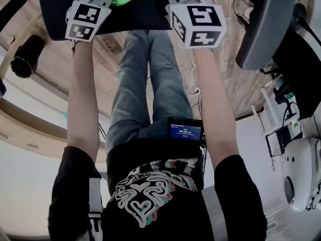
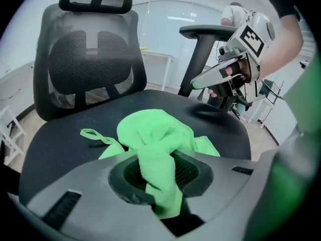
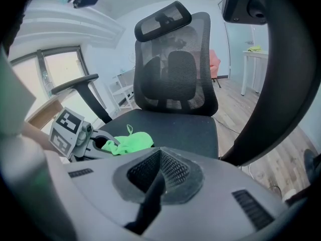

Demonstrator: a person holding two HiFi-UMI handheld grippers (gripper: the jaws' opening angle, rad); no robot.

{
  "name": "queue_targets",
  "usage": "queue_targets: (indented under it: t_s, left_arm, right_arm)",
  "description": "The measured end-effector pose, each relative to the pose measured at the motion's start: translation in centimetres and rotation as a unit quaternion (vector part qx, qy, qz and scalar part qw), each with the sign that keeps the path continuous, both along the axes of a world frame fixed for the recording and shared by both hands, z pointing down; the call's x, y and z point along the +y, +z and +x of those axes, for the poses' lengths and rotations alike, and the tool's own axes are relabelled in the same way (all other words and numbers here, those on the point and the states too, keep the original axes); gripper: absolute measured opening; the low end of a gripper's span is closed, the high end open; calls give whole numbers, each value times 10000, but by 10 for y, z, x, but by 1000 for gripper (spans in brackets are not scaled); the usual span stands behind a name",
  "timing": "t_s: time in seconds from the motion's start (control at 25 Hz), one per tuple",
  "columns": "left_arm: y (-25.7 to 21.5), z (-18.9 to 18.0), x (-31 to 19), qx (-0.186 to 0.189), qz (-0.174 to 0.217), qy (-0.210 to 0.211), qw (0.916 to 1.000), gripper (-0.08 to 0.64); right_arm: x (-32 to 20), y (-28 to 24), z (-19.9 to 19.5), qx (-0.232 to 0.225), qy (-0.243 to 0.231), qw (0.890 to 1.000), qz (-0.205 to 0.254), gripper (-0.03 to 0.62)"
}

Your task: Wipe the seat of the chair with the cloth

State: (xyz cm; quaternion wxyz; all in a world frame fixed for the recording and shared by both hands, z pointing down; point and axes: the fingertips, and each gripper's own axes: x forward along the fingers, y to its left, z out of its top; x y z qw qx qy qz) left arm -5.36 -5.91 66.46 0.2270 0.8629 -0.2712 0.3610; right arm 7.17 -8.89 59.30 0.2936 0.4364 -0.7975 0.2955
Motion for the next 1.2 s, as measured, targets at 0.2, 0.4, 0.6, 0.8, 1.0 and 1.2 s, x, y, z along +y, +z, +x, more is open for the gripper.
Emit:
queue_targets:
  t_s: [0.2,0.4,0.6,0.8,1.0,1.2]
  left_arm:
    - [2,-20,-2,-191,31,-142,9997,94]
    - [8,-36,-4,-366,118,-245,9990,94]
    - [9,-61,-8,-518,129,-497,9973,94]
    - [8,-88,-11,-659,146,-835,9942,94]
    - [6,-104,-13,-877,164,-1116,9897,94]
    - [5,-132,-11,-1111,232,-1356,9843,94]
  right_arm:
    - [4,-1,1,0,3,10000,16,0]
    - [4,-3,3,8,4,10000,40,0]
    - [4,-3,-2,-1,-11,10000,30,0]
    - [8,-2,-8,12,-40,10000,3,0]
    - [8,-3,-1,4,-31,10000,20,0]
    - [10,-4,2,1,-20,10000,16,0]
